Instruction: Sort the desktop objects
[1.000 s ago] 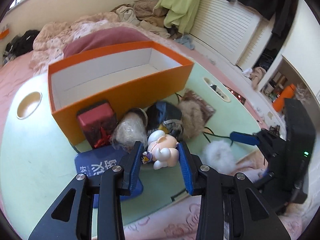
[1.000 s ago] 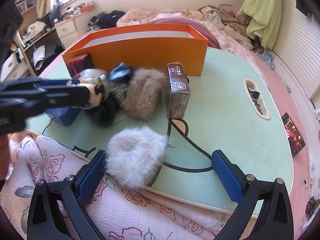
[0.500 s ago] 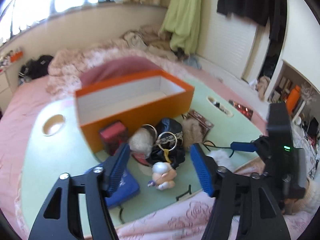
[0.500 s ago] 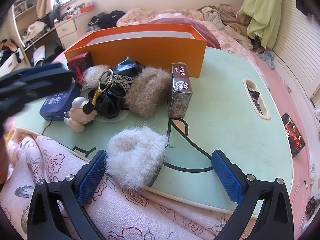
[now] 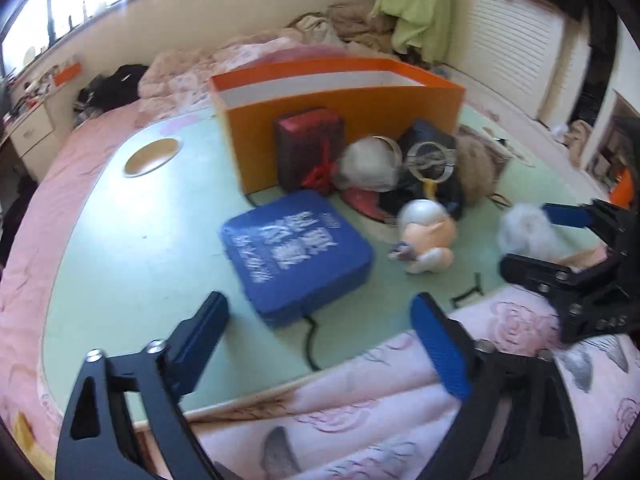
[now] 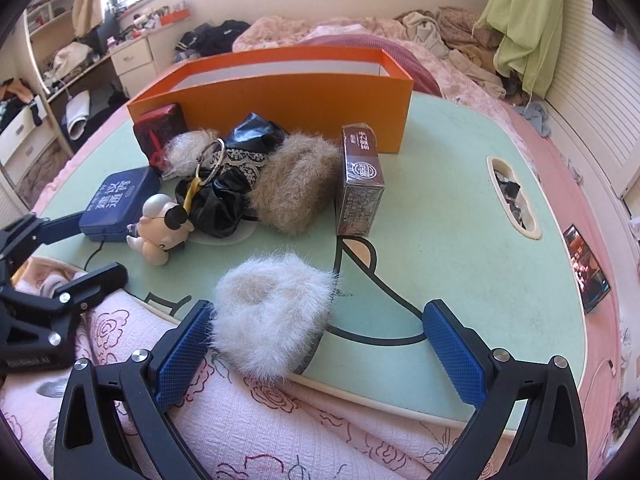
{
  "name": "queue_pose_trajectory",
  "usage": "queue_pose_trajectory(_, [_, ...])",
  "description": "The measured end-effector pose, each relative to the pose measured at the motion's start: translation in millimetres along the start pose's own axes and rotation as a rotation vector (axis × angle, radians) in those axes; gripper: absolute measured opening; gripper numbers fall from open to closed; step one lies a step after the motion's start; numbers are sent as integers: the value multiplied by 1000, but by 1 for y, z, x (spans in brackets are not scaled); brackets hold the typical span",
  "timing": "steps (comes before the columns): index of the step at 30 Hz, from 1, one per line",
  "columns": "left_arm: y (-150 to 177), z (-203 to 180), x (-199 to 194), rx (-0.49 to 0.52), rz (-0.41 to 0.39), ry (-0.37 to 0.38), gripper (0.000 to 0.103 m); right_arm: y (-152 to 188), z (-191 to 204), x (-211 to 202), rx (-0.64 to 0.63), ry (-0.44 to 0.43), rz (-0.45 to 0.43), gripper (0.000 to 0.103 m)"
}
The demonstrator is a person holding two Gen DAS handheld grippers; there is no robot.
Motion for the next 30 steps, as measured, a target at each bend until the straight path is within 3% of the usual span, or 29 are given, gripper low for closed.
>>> queue_pose_trajectory(24, [3,-2,1,-19,-7,-10,103,3,2,3,3,-3,4,103])
queue_pose_trajectory(30, [3,-2,1,-17,-8,-9,103,-3,-1,-18,-4,0,-21,102])
Point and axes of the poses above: each gripper's, at about its wrist camera, not at the fingertips, and x roughly the way its jaws point, z to its left, y to its underside, the point moved 2 cm from there along x, roughly the way its jaws point, and after that the axes turned 12 degrees about -y, right-handed, at the moved point
